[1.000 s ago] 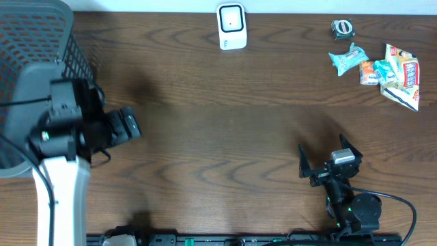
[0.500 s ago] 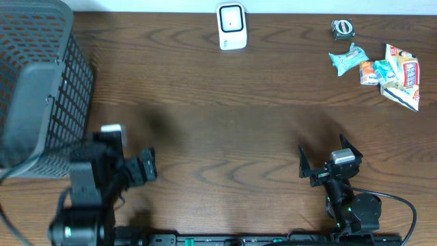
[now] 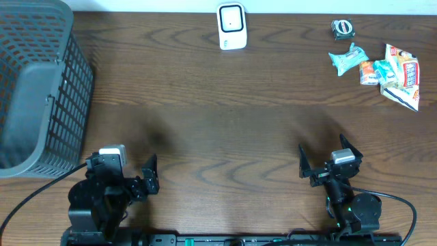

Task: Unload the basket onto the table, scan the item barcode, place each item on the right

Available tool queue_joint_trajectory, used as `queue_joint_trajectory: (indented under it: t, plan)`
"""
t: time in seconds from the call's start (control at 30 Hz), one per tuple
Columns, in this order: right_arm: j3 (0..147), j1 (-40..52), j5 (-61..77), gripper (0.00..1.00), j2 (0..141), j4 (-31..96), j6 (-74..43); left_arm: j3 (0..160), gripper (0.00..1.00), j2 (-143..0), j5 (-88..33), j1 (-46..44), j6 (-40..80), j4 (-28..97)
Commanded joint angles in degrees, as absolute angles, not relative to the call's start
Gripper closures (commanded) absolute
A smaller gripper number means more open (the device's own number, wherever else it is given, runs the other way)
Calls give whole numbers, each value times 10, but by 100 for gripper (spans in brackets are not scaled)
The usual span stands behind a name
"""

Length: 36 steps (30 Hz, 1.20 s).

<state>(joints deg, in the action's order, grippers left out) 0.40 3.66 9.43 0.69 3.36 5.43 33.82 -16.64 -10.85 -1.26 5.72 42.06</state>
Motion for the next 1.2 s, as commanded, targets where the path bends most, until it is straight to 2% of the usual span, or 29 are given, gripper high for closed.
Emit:
queue_joint_trajectory:
  t: [0.0,0.63,1.17]
  plan:
    - [3,33,94,1,3,36,48,309,2,-143,-116,-14,49,383]
    - [3,33,94,1,3,36,48,115,2,-32,-132,-14,49,135]
    - [3,33,94,1,3,36,48,11,3,-1,-124,17,49,-65]
